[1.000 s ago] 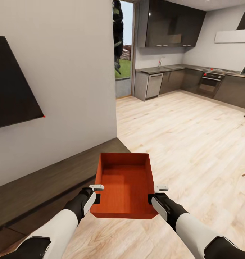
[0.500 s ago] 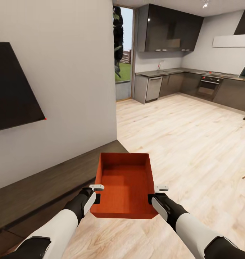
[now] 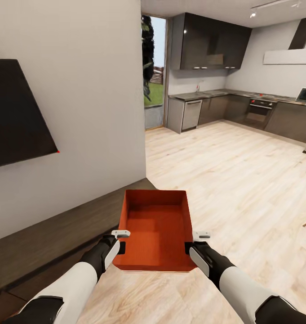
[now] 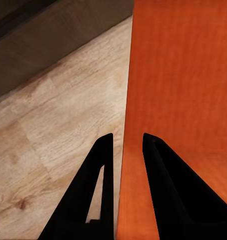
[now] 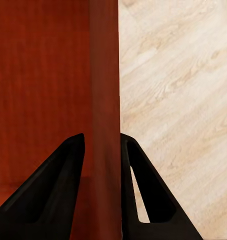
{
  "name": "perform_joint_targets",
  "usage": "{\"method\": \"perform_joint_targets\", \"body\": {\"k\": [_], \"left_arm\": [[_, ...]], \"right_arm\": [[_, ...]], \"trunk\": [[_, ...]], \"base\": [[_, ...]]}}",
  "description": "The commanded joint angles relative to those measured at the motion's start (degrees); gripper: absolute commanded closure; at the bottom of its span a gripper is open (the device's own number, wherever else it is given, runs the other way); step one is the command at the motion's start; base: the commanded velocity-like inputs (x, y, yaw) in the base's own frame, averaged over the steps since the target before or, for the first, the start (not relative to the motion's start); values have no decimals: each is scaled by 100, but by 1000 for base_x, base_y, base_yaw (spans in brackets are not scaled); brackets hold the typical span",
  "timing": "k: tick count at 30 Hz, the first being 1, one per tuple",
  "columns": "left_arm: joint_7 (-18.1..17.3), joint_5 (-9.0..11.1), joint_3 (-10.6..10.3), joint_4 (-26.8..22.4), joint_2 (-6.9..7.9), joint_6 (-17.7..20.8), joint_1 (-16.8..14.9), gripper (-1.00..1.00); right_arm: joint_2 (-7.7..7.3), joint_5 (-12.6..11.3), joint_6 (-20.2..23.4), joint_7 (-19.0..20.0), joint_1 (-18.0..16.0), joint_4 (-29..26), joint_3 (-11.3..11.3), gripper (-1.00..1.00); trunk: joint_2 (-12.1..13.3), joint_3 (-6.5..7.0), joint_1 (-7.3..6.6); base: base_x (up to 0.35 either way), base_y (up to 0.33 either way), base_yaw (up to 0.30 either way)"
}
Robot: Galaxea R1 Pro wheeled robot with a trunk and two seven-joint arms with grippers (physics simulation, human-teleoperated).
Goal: Move the two storage containers from the living room to the garage. In the garage, place one container on the floor and stack the other container on top of it (either order is fine).
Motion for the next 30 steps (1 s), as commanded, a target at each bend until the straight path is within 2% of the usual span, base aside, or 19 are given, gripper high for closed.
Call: {"method": "perform_joint_targets", "body": {"k": [1, 7, 30], "left_arm": [[144, -135, -35, 65, 9, -1, 1, 100], [145, -133, -32, 65, 9, -124, 1, 100], [128, -133, -33, 73, 9, -113, 1, 100]], "right_arm": [[-9, 149, -37, -58, -12, -22, -4, 100], [-9, 149, -37, -58, -12, -22, -4, 100], [-9, 149, -37, -58, -12, -22, -4, 100]], "trunk": [[-7, 2, 2], [-7, 56, 2], [-7, 262, 2]], "base": [[0, 0, 0], [0, 0, 0], [0, 0, 0]]}}
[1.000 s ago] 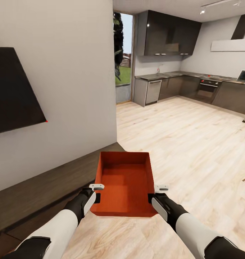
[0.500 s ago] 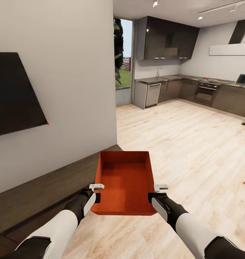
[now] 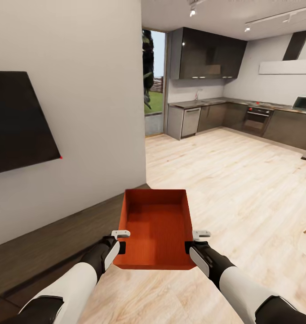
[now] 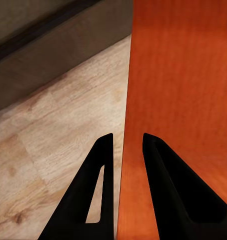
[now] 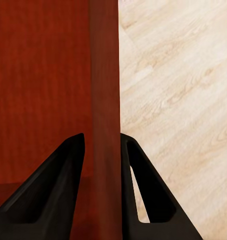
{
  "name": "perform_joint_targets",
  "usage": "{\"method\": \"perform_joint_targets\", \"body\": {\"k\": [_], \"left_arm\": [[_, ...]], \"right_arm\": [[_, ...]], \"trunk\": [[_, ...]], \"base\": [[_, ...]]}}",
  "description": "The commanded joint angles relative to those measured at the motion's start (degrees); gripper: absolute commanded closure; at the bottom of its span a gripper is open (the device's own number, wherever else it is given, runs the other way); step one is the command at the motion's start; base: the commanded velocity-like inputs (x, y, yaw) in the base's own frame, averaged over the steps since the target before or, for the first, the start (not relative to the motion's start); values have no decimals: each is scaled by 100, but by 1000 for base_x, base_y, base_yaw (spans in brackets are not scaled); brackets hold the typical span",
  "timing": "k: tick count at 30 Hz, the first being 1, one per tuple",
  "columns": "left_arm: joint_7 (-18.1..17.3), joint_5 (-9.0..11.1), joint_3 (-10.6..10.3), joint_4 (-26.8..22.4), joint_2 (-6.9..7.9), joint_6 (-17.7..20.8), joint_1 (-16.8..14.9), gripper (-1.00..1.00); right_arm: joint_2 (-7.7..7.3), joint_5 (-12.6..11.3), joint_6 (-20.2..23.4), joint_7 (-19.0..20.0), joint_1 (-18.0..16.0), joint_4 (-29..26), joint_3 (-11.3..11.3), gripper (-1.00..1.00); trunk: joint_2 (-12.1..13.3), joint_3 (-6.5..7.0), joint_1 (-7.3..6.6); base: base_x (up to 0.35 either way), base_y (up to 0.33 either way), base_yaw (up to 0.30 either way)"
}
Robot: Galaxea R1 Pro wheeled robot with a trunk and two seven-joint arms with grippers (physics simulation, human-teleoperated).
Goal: Move the two storage containers from the living room to the garage. In the garage, place one container on the floor and stack the other container on top of it (either order is fine).
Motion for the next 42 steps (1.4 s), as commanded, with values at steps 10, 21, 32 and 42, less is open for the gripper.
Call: {"method": "perform_joint_targets", "body": {"k": [10, 21, 32, 42], "left_arm": [[163, -160, -33, -6, 5, 71, 1, 100], [163, -160, -33, -6, 5, 72, 1, 100], [163, -160, -33, -6, 5, 72, 1, 100], [163, -160, -39, -6, 5, 67, 1, 100]], "right_arm": [[-9, 61, 36, -59, -11, -15, 5, 100], [-9, 60, 36, -59, -11, -15, 5, 100], [-9, 61, 36, -59, -11, -15, 5, 100], [-9, 61, 36, -59, -11, -15, 5, 100]], "trunk": [[-7, 81, 2], [-7, 180, 2], [-7, 278, 2], [-7, 368, 2]], "base": [[0, 0, 0], [0, 0, 0], [0, 0, 0], [0, 0, 0]]}}
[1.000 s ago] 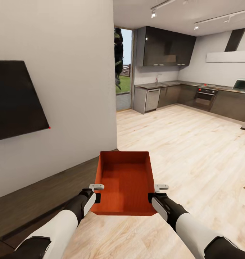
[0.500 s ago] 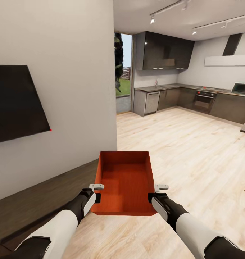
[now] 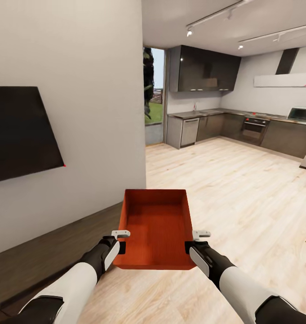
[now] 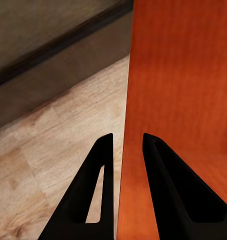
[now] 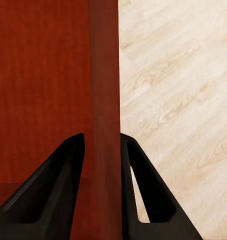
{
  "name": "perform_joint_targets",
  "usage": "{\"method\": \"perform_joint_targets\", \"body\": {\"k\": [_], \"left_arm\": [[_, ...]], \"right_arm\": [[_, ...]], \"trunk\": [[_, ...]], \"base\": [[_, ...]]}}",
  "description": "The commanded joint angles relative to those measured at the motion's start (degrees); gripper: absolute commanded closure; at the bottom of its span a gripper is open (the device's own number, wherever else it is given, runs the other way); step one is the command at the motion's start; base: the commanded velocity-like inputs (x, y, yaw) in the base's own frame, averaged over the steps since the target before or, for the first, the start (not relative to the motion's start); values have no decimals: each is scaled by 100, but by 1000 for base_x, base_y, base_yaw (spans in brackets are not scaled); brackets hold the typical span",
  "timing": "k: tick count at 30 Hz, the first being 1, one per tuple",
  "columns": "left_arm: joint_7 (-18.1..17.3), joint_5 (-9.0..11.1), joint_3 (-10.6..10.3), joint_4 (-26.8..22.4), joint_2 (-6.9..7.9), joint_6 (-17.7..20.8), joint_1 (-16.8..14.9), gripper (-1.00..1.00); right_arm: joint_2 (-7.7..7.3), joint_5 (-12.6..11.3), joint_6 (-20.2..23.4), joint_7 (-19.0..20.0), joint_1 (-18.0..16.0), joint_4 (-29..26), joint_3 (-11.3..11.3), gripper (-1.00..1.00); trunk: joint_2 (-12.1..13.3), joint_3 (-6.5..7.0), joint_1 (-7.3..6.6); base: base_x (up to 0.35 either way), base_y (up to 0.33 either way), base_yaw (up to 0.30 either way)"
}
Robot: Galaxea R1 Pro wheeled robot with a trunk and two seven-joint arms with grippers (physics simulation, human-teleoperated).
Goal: Move the two storage containers from the living room to the garage. In the garage, place one container on the floor and stack the other container on top of it (either order is fine).
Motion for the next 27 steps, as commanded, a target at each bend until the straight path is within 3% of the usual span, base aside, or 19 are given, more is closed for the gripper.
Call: {"method": "perform_joint_targets", "body": {"k": [1, 27], "left_arm": [[163, -162, -38, -7, 5, 68, 1, 100], [163, -162, -39, -7, 2, 57, 1, 100]], "right_arm": [[-9, 59, 37, -59, -11, -15, 6, 100], [-9, 59, 37, -66, -11, -15, 6, 100]], "trunk": [[-8, 0, 2], [-8, 233, 2]], "base": [[0, 0, 0], [0, 0, 0]]}}
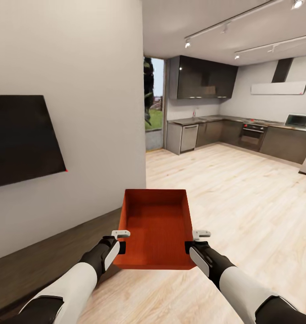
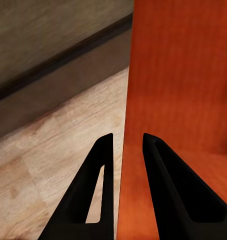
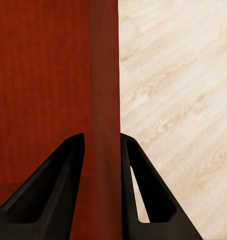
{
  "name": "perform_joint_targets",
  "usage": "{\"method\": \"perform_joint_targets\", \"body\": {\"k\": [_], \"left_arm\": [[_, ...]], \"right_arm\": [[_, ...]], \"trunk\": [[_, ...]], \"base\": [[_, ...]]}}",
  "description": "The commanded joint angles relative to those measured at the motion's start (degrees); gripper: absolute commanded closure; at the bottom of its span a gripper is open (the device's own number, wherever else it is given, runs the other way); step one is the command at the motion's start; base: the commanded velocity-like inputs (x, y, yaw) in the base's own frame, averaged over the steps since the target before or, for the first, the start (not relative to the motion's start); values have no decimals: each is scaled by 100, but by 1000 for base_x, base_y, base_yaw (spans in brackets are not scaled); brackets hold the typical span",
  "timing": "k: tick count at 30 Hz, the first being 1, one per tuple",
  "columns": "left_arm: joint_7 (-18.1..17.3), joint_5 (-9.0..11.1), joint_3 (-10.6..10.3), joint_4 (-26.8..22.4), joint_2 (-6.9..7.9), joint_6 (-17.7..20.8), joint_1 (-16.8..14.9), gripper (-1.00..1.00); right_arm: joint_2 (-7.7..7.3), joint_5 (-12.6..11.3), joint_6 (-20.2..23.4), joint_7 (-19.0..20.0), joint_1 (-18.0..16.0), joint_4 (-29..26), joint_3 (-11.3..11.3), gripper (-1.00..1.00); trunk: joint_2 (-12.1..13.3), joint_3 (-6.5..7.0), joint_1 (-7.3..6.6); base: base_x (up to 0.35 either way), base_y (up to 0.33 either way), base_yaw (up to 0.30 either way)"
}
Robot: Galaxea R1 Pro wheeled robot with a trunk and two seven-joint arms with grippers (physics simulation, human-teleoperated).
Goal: Move the two storage containers from the living room to the garage. In the garage, place one container on the floor and stack the other container on top of it (either order is fine).
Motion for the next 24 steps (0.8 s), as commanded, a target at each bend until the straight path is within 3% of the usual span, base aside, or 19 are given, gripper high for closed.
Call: {"method": "perform_joint_targets", "body": {"k": [1, 24], "left_arm": [[157, -170, -33, -9, 4, 69, 1, 100], [157, -170, -42, -9, 1, 69, 1, 100]], "right_arm": [[-8, 60, 42, -60, -11, -12, 2, 100], [-8, 60, 42, -61, -11, -12, 2, 100]], "trunk": [[-8, 0, 2], [-8, 206, 2]], "base": [[0, 0, 0], [0, 0, 0]]}}
